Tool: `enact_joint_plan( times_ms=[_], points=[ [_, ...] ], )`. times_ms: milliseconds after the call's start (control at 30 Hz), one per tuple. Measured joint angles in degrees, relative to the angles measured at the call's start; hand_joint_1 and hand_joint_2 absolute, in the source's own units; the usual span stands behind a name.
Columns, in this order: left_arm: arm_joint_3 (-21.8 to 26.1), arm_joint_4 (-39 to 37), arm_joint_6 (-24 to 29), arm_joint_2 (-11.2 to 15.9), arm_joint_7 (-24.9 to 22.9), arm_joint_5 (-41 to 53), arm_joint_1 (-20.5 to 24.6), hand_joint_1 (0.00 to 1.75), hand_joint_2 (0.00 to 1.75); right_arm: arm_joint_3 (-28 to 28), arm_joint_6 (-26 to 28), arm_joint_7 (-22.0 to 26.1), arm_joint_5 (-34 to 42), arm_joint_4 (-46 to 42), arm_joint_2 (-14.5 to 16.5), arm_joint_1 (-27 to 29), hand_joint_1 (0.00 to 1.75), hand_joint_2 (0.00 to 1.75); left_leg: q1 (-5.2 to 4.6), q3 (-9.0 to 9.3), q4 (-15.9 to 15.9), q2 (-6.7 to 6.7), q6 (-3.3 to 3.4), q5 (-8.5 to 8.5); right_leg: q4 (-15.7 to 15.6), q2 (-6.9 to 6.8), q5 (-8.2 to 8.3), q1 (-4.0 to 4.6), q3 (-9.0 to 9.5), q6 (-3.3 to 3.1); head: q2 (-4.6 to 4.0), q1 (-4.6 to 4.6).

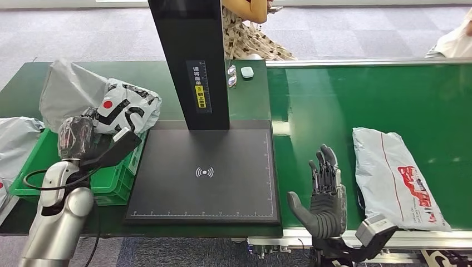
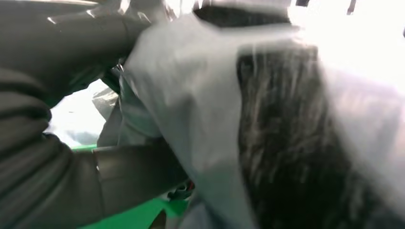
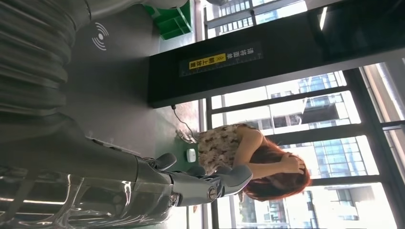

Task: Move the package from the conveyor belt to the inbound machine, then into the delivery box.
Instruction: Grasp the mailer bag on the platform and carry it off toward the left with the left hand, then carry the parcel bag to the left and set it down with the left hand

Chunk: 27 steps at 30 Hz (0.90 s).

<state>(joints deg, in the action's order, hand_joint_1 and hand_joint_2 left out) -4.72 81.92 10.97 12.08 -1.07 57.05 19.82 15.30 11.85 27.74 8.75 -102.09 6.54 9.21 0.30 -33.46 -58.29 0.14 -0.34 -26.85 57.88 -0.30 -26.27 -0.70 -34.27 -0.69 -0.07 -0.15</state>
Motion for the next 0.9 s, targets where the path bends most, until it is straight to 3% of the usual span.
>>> enact_joint_plan(
  times_ms=[300, 333, 467, 900],
  points=[
    [-0.05, -14.65, -0.87, 4.28, -3.25, 2.57, 8.75, 1.75, 1.75, -0.34, 0.0, -0.72, -0.18, -1.23, 0.03, 0.63, 0.0, 1.75, 0.0, -0.05, 0.0, 0.03, 0.0, -0.01, -0.01, 0.05, -0.01, 0.0, -0.04, 0.0, 0.0, 0.02],
    [-0.1, -15.61, -1.21, 4.73, -3.71, 3.04, 9.22, 1.68, 1.75, -0.36, 0.02, -0.72, -0.18, -1.24, 0.03, 0.63, 0.0, 1.75, 0.0, -0.06, 0.0, 0.03, 0.0, -0.01, -0.01, 0.05, -0.01, 0.0, -0.04, 0.01, 0.0, 0.01],
    [-0.38, -19.62, -2.61, 6.64, -5.8, 4.62, 10.99, 0.0, 1.75, -0.39, 0.31, -0.72, -0.17, -1.22, 0.04, 0.57, 0.0, 1.75, 0.0, -0.05, 0.0, 0.04, 0.0, -0.01, -0.01, 0.06, -0.01, 0.0, -0.04, 0.0, 0.0, 0.01],
    [-1.21, -24.18, -4.32, 9.99, -4.91, 0.34, 12.4, 0.0, 1.75, -0.1, 1.47, -0.38, 0.54, -0.38, 0.04, -0.25, 0.0, 1.75, 0.01, -0.08, 0.0, 0.04, 0.0, -0.01, 0.0, 0.07, -0.01, 0.0, -0.04, 0.01, 0.0, 0.02]
  ],
)
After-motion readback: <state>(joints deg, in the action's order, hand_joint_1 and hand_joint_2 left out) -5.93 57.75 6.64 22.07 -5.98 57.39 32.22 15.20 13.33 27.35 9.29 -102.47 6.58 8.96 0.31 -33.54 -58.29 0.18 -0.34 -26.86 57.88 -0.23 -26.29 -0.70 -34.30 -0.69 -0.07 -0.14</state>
